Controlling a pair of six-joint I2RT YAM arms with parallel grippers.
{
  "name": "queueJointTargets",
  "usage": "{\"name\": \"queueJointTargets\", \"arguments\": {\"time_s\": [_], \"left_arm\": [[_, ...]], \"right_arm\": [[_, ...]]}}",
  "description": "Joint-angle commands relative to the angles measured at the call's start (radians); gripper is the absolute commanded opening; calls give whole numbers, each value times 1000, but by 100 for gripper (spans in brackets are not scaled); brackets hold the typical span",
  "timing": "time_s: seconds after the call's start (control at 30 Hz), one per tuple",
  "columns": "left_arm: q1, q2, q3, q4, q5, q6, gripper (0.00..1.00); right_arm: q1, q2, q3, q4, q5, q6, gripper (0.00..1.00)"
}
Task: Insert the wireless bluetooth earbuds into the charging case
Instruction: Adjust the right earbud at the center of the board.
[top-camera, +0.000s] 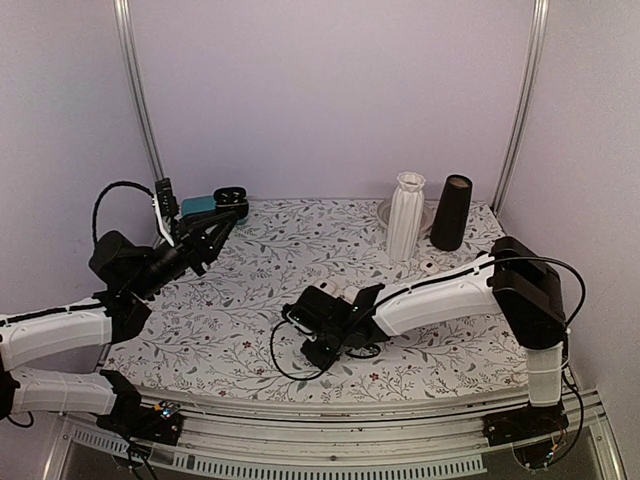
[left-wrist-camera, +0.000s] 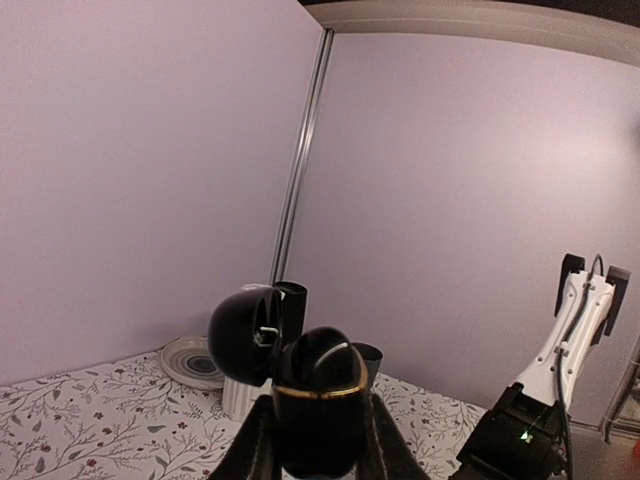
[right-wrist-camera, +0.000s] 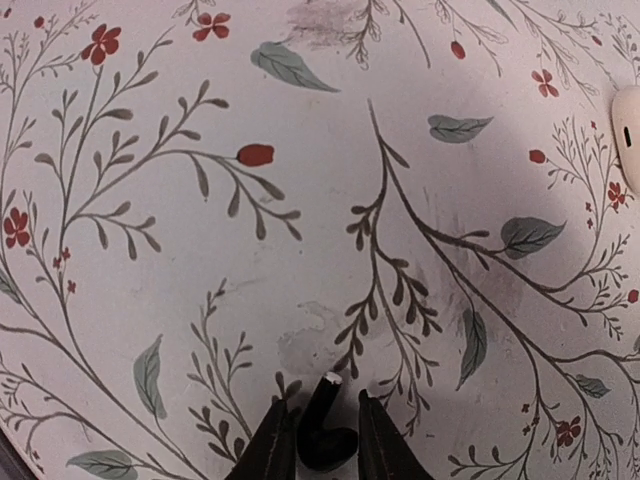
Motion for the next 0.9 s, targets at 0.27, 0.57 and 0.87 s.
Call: {"name": "queueJointTargets", "arguments": {"time_s": [0.27,0.57,0.87], "left_arm": [[14,10,24,35,20,-19,0],[14,0,28,12,22,-2,0],[14,-7,29,7,24,4,0]], "right_arm": [[-75,-190,-229,31,-48,-15,52],[-99,-212,-134,-95,-146,239,52],[-99,-214,-151,-14,-345,494,49]]}}
